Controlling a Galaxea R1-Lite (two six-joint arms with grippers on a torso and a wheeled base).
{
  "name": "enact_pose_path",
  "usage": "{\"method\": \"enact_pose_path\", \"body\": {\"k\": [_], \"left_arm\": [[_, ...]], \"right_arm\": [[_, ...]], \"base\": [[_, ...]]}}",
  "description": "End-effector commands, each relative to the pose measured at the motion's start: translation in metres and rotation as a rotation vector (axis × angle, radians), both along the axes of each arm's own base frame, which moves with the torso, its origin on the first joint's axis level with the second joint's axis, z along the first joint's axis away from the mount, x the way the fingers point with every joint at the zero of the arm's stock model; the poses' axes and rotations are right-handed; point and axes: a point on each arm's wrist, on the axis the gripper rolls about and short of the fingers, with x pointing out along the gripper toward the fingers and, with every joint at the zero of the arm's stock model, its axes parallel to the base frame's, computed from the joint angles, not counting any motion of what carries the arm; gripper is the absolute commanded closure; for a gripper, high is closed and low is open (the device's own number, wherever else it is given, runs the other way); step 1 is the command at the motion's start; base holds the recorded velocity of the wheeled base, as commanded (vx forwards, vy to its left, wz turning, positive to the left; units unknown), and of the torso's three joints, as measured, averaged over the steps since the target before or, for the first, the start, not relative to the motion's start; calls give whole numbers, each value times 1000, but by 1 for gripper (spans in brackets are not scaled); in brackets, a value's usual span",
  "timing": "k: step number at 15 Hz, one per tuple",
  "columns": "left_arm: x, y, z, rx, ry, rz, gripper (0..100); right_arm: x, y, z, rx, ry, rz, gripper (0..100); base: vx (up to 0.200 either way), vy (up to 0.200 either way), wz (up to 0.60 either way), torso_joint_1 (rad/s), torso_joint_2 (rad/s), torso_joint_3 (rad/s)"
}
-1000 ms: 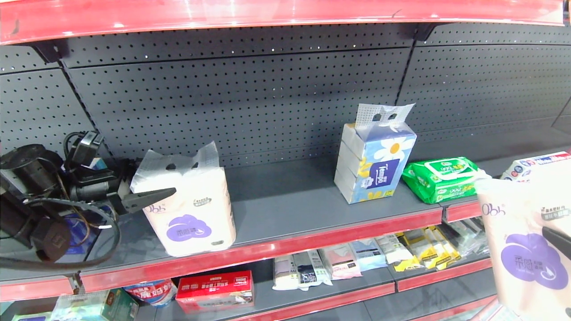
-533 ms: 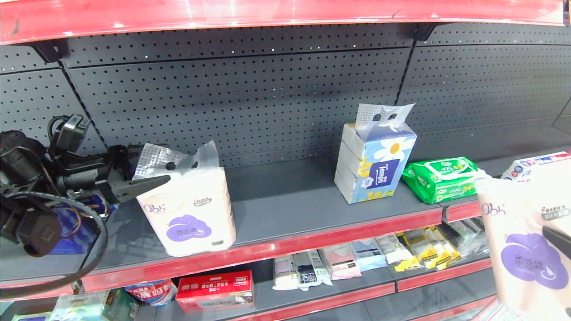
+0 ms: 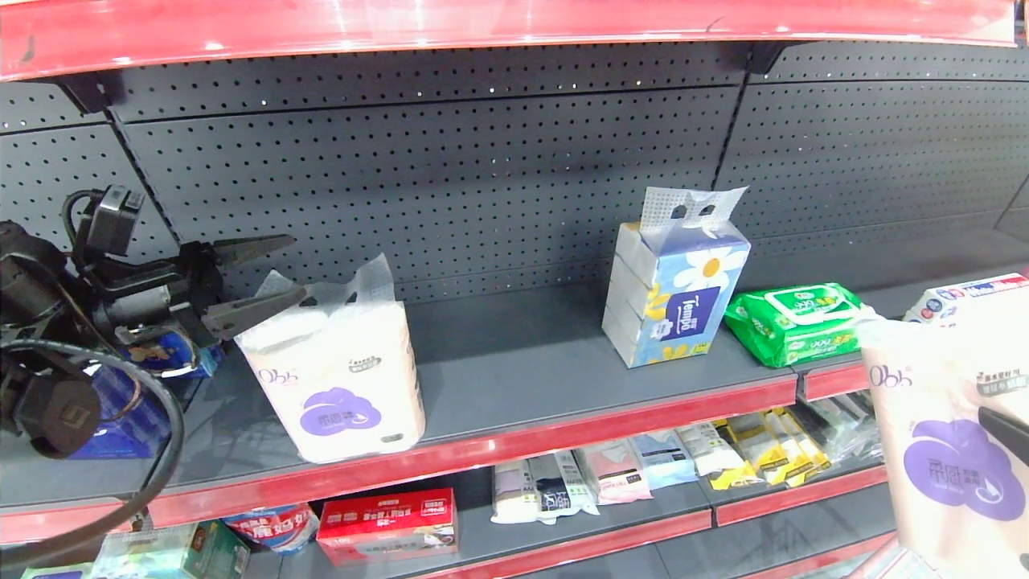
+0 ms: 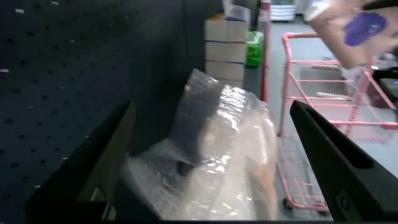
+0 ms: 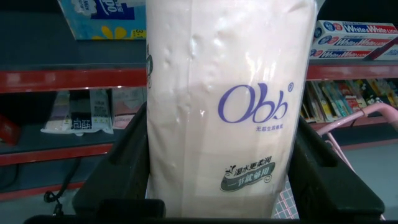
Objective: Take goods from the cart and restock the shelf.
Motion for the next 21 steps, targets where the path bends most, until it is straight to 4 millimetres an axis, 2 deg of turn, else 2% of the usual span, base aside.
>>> {"method": "enact_pose_path", "body": {"k": [1, 4, 11, 18, 21], "left_arm": [[-2, 0, 6, 2, -23, 9, 0], [-3, 1, 11, 1, -39, 22, 0], [-4, 6, 16, -59, -69, 204, 0], [-2, 16, 11, -161, -45, 492, 0], [4, 21, 5, -223, 31, 722, 0]], "right_arm": [[0, 0, 0, 0, -1, 0, 100], [0, 0, 0, 0, -1, 0, 100], [1, 0, 4, -2, -18, -1, 100], [1, 0, 8, -3, -32, 2, 100], [0, 0, 9, -4, -39, 2, 100]], "base": [[0, 0, 0, 0, 0, 0], [0, 0, 0, 0, 0, 0], [0, 0, 0, 0, 0, 0], [0, 0, 0, 0, 0, 0], [0, 0, 0, 0, 0, 0]]}}
